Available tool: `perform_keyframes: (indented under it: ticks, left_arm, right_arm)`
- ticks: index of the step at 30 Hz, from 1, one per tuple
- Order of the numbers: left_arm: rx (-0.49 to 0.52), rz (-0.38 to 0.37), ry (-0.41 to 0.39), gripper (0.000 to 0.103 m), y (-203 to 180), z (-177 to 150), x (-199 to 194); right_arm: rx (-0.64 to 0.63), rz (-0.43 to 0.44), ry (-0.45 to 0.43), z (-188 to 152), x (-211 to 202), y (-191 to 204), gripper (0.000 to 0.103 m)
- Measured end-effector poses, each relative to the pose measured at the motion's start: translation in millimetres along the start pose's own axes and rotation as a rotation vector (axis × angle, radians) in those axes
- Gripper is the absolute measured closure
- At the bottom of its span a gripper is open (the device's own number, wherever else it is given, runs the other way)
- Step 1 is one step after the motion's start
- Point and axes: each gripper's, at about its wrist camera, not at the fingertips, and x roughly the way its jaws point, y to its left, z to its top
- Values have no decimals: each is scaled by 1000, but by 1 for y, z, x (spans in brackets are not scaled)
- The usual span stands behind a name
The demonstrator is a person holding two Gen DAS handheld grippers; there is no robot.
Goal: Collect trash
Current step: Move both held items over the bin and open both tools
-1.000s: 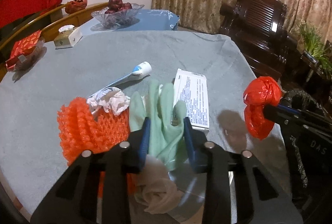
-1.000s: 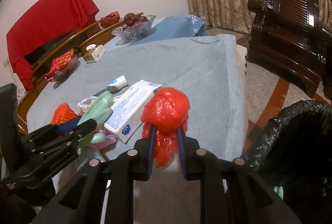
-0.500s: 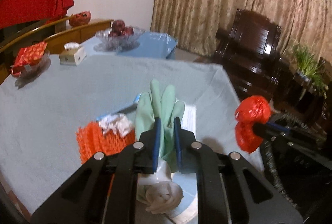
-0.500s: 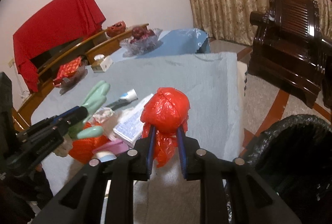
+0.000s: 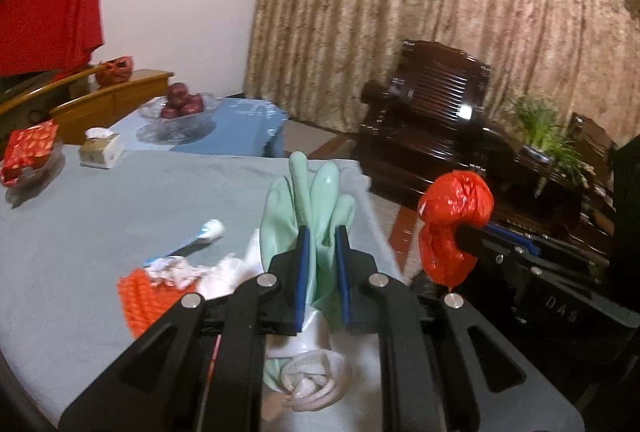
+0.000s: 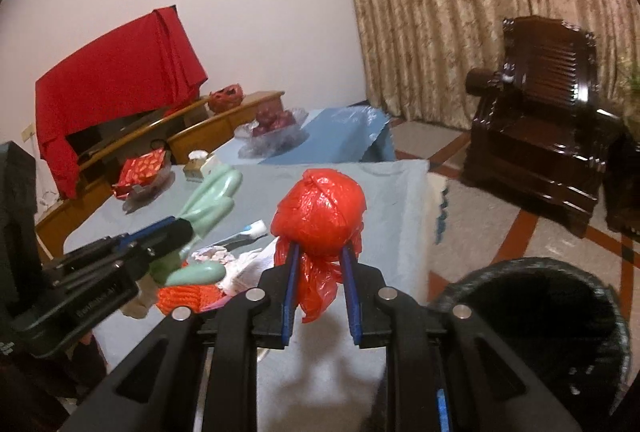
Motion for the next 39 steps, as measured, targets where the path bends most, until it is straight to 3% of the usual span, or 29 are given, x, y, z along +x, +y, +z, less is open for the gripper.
perform_keyframes:
  ticks: [12, 28, 33, 39]
  left_arm:
    - [93, -210, 49, 91, -94, -16, 22]
    - [200, -353, 145, 90, -186, -45, 81]
    - [197, -374, 198, 81, -190, -53, 98]
    - [177, -376, 191, 57, -180, -52, 97]
  right_arm:
    - [84, -183, -23, -28, -72, -71, 82]
    - [191, -364, 28, -69, -103, -149, 82]
    - [214, -405, 69, -79, -99, -162, 75]
    - [230, -441, 87, -89, -100, -166, 33]
